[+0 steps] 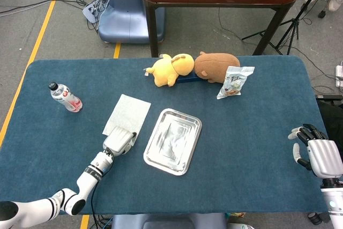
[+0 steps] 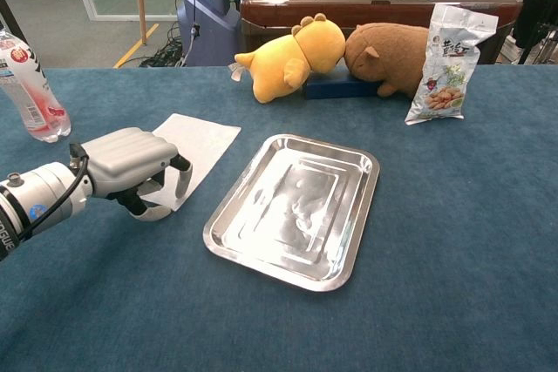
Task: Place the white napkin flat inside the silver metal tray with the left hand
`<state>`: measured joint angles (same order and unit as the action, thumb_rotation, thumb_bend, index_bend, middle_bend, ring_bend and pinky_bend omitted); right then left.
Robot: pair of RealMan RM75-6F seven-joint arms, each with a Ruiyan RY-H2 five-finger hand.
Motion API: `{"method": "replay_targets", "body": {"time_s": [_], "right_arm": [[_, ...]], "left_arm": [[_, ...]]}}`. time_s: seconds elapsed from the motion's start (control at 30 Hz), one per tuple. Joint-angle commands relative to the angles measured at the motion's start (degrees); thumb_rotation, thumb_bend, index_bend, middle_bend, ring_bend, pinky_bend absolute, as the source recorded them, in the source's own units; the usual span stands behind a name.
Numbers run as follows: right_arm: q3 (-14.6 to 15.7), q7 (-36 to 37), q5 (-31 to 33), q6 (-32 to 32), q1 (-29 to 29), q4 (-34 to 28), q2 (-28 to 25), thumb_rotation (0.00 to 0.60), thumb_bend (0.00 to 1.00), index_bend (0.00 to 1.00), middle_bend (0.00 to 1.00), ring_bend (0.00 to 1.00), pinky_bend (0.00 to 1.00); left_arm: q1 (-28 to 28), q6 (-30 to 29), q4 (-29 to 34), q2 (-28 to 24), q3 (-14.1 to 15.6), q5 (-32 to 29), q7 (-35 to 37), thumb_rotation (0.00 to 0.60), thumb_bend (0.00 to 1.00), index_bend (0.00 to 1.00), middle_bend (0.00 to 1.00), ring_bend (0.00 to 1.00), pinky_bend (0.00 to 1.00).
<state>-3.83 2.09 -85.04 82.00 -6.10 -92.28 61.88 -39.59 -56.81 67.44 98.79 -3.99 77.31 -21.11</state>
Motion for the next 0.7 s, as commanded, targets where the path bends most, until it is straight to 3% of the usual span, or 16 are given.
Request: {"method": "replay_targets", "body": {"time_s": [0.03, 0.7], "right_arm": [[0.01, -0.02, 0.05, -0.02, 0.02, -0.03, -0.02, 0.6, 0.62, 0.43, 0.35, 0.18, 0.29], [0.02, 0.16, 0.01, 0.0, 0.03, -0.08, -0.12, 0.6, 0.62, 0.43, 0.35, 0.18, 0.29]], "left_arm": [[0.01, 0.04, -0.06, 0.07, -0.06, 0.0, 0.02, 0.6, 0.32, 0.51, 1.0, 0.89, 0.9], [0.25, -0.05, -1.11, 0.73, -0.3, 0.42, 1.42, 0.6, 0.38, 0.53, 1.0, 0.89, 0.91]]}}
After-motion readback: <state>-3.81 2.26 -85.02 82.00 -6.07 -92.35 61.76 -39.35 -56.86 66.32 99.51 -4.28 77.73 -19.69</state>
